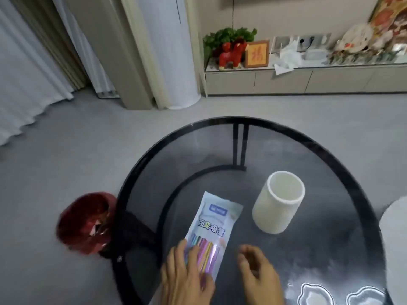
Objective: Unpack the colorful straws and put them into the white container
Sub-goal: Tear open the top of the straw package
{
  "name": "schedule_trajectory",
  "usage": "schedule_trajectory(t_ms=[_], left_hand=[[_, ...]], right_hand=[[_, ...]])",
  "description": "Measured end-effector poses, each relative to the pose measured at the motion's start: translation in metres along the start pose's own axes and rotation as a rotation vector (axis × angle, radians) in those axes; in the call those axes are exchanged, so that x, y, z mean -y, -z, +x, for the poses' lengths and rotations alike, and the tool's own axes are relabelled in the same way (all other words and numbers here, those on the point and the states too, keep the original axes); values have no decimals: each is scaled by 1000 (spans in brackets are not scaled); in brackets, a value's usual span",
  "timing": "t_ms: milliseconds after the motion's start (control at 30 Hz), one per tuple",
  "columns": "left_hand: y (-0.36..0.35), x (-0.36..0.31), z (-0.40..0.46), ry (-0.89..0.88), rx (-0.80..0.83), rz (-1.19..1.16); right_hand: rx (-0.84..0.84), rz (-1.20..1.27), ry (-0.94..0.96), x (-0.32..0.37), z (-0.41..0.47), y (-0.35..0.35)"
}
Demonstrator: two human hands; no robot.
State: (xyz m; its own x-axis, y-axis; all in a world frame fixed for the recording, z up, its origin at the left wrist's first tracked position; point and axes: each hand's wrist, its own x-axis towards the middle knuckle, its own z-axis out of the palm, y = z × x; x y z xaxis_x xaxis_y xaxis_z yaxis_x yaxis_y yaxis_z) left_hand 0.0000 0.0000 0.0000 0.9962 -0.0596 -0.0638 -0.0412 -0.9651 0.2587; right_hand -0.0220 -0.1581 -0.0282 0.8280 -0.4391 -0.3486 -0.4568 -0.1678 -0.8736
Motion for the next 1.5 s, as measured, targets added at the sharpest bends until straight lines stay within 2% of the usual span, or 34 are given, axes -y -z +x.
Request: schedule_trajectory(t_ms=[100, 133, 267, 433, 567, 667, 767, 900, 1000, 1100, 1333, 1500], left_hand=[[-33, 8, 14, -110, 8, -29], [-43, 18, 17, -133, -70, -48], [-68, 51, 18, -237, -152, -122], [-61, 76, 22, -255, -159, -107], [-42, 96, 2, -277, -121, -21], [-26, 105, -15, -377, -45, -7], [-18, 104, -25, -483, -138, 11], [-16, 80, -31, -483, -218, 22], [-26, 41, -46, -545, -319, -171], [-40, 10, -61, -526, -309, -252], [-42, 2, -52, -431, -372, -292], [-44, -3, -52, -417, -393, -314]], right_hand=[[-56, 96, 69, -30, 16, -19], [-70, 104, 119, -37, 17, -22], [-75, 24, 338, -65, 14, -29], [-58, 60, 393, -83, 22, -15], [-72, 51, 344, -81, 4, -10], [-70, -26, 340, -75, -19, -10], [3, -17, 327, -70, -39, -6], [103, 136, 295, -63, -62, 10], [168, 256, 324, -65, -70, 14], [212, 377, 300, -71, -67, 13], [398, 654, 173, -68, -52, 8], [446, 847, 94, -68, -47, 1]])
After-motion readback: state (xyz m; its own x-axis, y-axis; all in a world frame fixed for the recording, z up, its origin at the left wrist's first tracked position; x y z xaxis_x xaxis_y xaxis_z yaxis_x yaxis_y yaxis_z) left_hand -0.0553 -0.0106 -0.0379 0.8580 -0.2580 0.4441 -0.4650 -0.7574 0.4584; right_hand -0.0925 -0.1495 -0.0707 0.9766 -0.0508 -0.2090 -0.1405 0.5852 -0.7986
